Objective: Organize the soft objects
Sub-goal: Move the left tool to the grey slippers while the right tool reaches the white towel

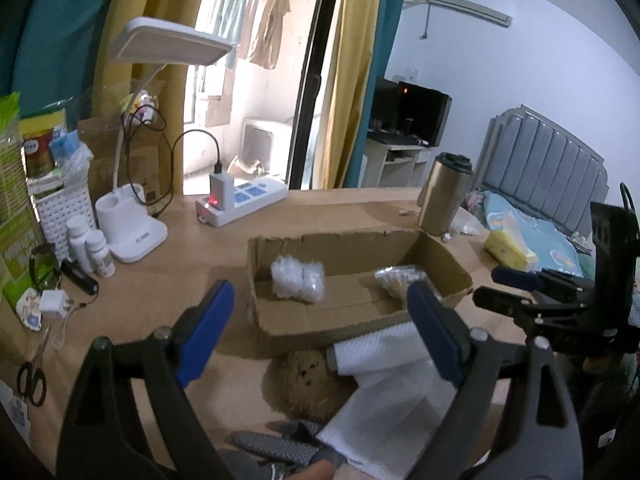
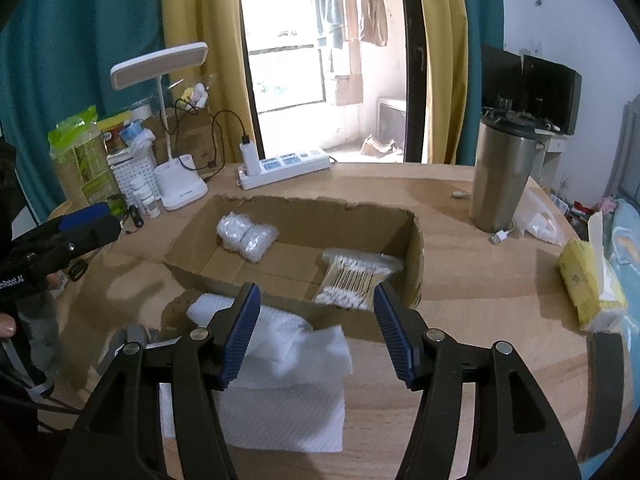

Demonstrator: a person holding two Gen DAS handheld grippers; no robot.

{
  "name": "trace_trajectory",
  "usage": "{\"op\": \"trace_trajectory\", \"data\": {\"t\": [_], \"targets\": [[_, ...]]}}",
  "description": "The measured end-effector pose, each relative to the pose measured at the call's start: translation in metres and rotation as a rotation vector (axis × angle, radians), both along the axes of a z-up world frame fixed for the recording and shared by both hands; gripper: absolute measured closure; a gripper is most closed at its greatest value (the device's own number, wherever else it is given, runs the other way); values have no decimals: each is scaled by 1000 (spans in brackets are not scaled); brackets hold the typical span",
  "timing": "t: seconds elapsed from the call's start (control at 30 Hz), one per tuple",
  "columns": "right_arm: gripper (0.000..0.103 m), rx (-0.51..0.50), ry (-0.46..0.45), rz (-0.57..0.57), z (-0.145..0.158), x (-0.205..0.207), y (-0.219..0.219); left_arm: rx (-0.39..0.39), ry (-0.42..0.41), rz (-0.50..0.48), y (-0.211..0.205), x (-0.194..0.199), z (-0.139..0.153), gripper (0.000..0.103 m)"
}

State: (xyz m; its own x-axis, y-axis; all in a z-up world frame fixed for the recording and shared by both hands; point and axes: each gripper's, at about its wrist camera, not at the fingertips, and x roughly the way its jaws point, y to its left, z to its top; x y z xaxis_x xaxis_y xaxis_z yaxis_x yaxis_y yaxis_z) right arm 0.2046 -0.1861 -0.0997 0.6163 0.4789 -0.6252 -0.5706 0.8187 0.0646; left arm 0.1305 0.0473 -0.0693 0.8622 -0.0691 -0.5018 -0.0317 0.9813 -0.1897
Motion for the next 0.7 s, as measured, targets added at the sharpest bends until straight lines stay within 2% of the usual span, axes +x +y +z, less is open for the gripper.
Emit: {"op": "trace_trajectory", "data": {"t": [0.13, 0.3, 0.7], "targets": [[35, -7, 17, 7, -8, -7, 2, -8, 12, 5, 3, -8, -7, 13], [27, -15, 50, 12, -22, -12, 6, -18, 35, 15, 7, -18, -20, 13], [25, -65, 124, 71, -53, -25, 36, -53, 116, 33, 17, -42, -58, 13]]}}
